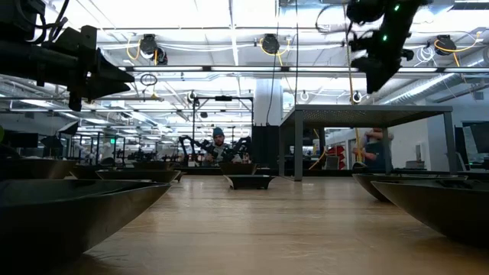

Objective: Pick & Place Mini shaped plates
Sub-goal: Put the black distorted square plate on the shelf

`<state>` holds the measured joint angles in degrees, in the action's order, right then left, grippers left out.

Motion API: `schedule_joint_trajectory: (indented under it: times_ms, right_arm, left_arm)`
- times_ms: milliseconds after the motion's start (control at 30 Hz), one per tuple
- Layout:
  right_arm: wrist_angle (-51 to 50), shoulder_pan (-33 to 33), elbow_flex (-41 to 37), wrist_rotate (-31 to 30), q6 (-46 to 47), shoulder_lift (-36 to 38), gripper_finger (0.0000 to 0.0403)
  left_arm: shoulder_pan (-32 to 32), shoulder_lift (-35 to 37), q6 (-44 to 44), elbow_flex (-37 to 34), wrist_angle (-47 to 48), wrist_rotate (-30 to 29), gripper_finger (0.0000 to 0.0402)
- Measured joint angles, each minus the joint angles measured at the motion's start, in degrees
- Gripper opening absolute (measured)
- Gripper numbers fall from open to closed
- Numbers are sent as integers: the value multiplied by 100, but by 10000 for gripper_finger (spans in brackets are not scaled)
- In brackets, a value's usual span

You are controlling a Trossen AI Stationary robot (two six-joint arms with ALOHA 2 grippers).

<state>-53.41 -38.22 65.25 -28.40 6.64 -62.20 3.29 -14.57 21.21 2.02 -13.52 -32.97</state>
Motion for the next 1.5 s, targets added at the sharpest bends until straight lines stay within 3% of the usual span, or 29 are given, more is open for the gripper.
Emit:
schedule_joint_trajectory:
  times_ms: [233, 533, 700, 900, 1067, 1167, 1500]
  right_arm:
    - [-376, 1038, 0, 1530, 660, 318, 91]
    - [-2253, 3009, -50, 3023, 1625, -202, 85]
    - [-2290, 3841, -485, 4149, 2457, -419, 88]
    - [-1796, 4509, -1218, 4261, 3232, -643, 123]
    - [-1103, 4895, -1893, 4916, 3713, -802, 155]
    - [-692, 5057, -2263, 4970, 3928, -807, 167]
    - [1193, 5111, -3140, 4966, 4608, -806, 170]
  left_arm:
    - [0, 0, 0, 0, 0, -1, 129]
    - [0, 0, 0, -2, 0, 0, 129]
    - [0, 2, 0, 0, 1, -1, 129]
    - [-1, 1, 0, 0, 0, 2, 129]
    - [-2, 1, 0, -1, 0, 0, 129]
    - [-1, 2, 0, -2, 0, -1, 129]
    - [-1, 2, 0, 0, 0, 0, 129]
